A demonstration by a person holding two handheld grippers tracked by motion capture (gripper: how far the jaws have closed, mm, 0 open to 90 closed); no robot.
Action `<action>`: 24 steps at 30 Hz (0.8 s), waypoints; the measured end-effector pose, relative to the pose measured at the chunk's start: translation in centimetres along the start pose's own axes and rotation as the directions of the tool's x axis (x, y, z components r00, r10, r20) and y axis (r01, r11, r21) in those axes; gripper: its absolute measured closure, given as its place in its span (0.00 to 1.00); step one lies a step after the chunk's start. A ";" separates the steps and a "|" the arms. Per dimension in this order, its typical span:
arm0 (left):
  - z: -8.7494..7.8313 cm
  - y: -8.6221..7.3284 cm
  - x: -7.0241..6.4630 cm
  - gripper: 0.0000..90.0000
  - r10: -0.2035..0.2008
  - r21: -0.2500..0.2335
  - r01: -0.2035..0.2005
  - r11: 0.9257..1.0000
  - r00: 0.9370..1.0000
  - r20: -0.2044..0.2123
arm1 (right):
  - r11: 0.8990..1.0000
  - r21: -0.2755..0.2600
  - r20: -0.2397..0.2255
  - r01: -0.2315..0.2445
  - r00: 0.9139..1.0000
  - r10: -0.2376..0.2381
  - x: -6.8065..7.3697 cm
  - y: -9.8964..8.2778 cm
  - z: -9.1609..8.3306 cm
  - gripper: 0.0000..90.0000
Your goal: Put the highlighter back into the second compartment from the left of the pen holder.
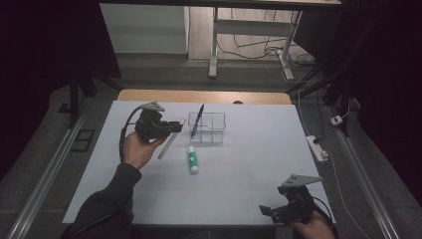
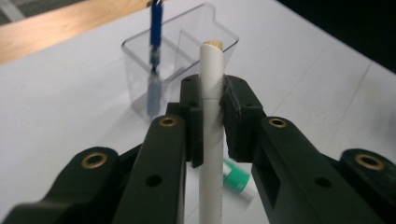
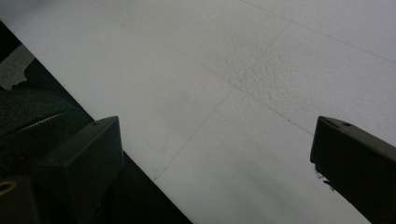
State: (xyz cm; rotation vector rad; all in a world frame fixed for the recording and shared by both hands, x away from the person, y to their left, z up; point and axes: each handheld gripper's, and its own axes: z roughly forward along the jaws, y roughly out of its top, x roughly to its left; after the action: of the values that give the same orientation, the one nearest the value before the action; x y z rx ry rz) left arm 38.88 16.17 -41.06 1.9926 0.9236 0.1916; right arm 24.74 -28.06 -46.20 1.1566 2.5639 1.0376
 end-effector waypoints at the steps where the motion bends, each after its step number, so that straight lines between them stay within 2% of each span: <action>1: 0.0 0.3 -0.1 0.87 0.006 -0.004 -0.006 1.000 1.000 0.004 | 1.000 -0.001 0.000 0.000 1.000 0.000 0.0 0.0 0.0 0.02; 6: 0.3 1.7 -0.8 0.87 0.039 -0.040 -0.038 0.998 0.999 0.037 | 1.000 -0.001 -0.001 -0.001 1.000 0.001 0.0 0.0 0.0 0.02; 11: 1.0 2.9 -1.4 0.87 0.068 -0.053 -0.065 0.996 0.997 0.045 | 1.000 0.000 -0.001 0.000 1.000 0.000 0.0 0.0 0.0 0.02; 24: 3.4 5.9 -1.0 0.87 0.093 -0.117 -0.087 0.989 0.994 0.055 | 1.000 -0.005 -0.009 -0.001 1.000 0.001 -0.1 0.0 -0.1 0.02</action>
State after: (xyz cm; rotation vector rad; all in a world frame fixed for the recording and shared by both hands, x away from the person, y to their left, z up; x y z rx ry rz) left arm 42.88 11.44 -38.21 1.9245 0.7682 0.2294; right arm 24.75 -28.15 -46.20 1.1548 2.5661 1.0514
